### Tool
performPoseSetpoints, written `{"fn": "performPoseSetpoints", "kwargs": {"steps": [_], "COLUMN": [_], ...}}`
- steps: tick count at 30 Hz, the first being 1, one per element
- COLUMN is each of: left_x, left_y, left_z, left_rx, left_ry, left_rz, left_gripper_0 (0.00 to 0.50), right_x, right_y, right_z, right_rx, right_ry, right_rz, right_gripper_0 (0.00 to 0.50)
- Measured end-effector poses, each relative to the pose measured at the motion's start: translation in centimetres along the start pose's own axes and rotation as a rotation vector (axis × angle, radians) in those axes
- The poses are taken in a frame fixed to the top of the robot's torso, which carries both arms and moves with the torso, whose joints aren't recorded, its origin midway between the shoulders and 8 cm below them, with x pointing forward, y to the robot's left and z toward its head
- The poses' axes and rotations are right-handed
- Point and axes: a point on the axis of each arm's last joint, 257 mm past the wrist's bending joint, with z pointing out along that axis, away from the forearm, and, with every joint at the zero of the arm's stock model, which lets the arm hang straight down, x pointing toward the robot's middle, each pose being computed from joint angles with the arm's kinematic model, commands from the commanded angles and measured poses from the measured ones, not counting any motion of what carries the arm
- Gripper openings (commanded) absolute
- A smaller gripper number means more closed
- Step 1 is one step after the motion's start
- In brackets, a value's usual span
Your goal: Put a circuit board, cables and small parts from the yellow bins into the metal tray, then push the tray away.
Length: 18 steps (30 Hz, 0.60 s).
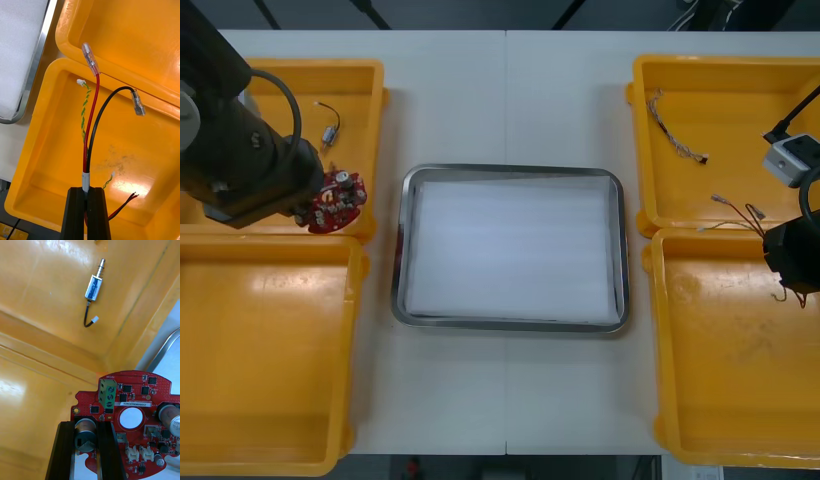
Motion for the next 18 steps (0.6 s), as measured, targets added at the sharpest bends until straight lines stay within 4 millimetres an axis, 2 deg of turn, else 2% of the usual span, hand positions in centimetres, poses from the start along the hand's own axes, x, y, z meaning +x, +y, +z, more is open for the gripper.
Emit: {"fn": "performPoseSetpoints", "kwargs": {"steps": [10,18], "left_x": [1.6,4.9], "left_y": [-3.3,-5.5], "left_z": [2.0,4.9], "left_rx": [0.031,0.008], "left_ry": [-0.037,-0.055], "left_rz": [0.038,0.095], "left_gripper_0": [0.020,0.023], "right_x": [0.0,0.0], "right_y": [0.0,0.0], "right_z": [0.0,0.0], "right_rx": [0.000,0.000], "right_ry": [0.000,-0.001], "right_rz": [-0.001,-0.002], "right_gripper_0": [0.000,0.000]}}
